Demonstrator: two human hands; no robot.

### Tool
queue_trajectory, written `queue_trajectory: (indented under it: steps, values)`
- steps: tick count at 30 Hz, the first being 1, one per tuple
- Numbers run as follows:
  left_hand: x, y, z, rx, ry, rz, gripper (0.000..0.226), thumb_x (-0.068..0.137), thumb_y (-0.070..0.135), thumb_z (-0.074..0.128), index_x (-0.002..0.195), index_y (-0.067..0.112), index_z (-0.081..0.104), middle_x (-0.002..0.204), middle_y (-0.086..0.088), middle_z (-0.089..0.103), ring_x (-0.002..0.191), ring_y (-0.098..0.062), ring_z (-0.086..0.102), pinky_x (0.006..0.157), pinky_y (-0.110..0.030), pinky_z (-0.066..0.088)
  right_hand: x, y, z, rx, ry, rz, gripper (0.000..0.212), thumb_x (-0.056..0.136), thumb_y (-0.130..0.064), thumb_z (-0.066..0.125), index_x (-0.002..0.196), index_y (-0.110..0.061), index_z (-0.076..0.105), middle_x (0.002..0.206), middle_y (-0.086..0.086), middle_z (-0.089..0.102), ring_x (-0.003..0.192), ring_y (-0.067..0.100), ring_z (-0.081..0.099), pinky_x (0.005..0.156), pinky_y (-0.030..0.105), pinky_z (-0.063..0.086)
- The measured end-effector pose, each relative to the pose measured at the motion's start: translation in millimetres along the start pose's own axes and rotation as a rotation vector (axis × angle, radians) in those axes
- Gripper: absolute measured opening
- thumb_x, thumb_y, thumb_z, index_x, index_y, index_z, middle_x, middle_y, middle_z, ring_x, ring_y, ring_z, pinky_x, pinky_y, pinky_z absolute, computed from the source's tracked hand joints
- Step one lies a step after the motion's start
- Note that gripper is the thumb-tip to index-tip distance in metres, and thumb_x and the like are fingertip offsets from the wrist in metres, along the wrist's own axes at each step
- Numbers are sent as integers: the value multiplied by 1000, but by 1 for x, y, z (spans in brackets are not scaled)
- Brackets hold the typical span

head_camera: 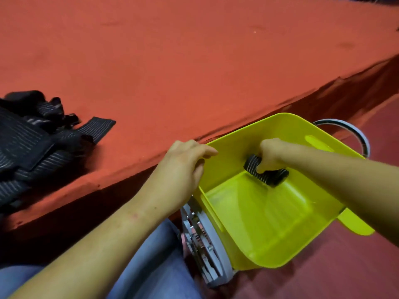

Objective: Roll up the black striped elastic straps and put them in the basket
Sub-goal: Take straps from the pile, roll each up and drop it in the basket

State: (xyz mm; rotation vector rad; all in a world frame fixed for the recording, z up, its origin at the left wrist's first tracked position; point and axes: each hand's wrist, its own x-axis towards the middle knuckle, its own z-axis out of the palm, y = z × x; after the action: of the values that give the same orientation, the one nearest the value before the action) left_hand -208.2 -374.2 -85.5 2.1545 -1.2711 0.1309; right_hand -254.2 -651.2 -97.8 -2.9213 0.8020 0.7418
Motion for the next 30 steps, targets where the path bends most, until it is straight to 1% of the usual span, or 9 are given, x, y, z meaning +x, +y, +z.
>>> queue_trajectory:
  steps: [3, 6, 8, 11, 14, 19, 23, 27, 30]
  values:
    - [1, -4, 0, -1, -16, -7, 45, 88, -6, 63, 124, 19, 70, 110, 1, 68, 96, -14, 46, 85, -16, 28, 10, -9, 6, -32, -20, 22, 29, 85, -35, 80, 91, -7, 74, 81, 6, 68, 76, 27, 64, 62, 30, 51]
    - [0, -3, 1, -2, -19, -1, 44, 88, -5, 64, 126, 18, 69, 111, 1, 67, 96, -12, 44, 86, -17, 29, 14, -10, 16, -25, -28, 53, 31, 85, -31, 81, 71, -11, 63, 68, 3, 64, 62, 21, 62, 54, 28, 48]
    - [-1, -4, 3, 2, -25, -5, 44, 89, -4, 64, 126, 19, 68, 110, 2, 67, 97, -13, 46, 88, -19, 31, 17, -10, 20, -15, -18, 71, 32, 86, -27, 80, 68, -11, 59, 66, 4, 63, 60, 21, 62, 49, 28, 47]
    - [-4, -1, 3, -1, -42, -17, 43, 90, -3, 63, 127, 19, 67, 112, 3, 66, 102, -18, 51, 91, -21, 33, 17, -11, 24, -33, -9, 80, 30, 86, -24, 80, 70, -10, 59, 66, 5, 61, 70, 27, 69, 55, 31, 52]
    - [-5, -1, 1, -4, -49, -26, 42, 92, -1, 62, 129, 20, 66, 114, 4, 64, 103, -14, 48, 92, -20, 32, 14, -15, 23, -23, -8, 80, 31, 85, -23, 85, 75, -9, 60, 70, 7, 61, 81, 31, 76, 47, 32, 52]
    - [-5, -1, 4, -2, -45, -32, 42, 92, 0, 62, 129, 19, 66, 112, 3, 64, 103, -19, 50, 93, -23, 36, 6, -17, 18, 6, -65, 107, 35, 86, -27, 88, 96, -3, 65, 98, 17, 76, 92, 33, 78, 54, 36, 58]
    - [-7, -2, 4, -7, -37, -34, 39, 94, 3, 60, 130, 20, 66, 113, 3, 63, 105, -19, 50, 95, -28, 40, 5, -13, 18, 114, -104, 141, 48, 81, -38, 90, 100, 1, 67, 81, 14, 73, 78, 30, 80, 69, 45, 67]
    - [-10, 1, 1, -11, -25, -31, 37, 98, 7, 57, 131, 20, 64, 115, 4, 63, 108, -17, 49, 97, -29, 41, 3, -9, 13, 117, -78, 130, 50, 83, -51, 86, 80, -5, 66, 68, 8, 73, 54, 21, 70, 63, 35, 65]
    - [-10, 1, -1, -16, -28, -19, 35, 99, 9, 58, 132, 21, 63, 116, 5, 62, 108, -16, 49, 97, -29, 43, -7, -15, 0, 122, -2, 72, 50, 91, -56, 75, 69, -12, 65, 60, 2, 69, 53, 17, 64, 58, 29, 55]
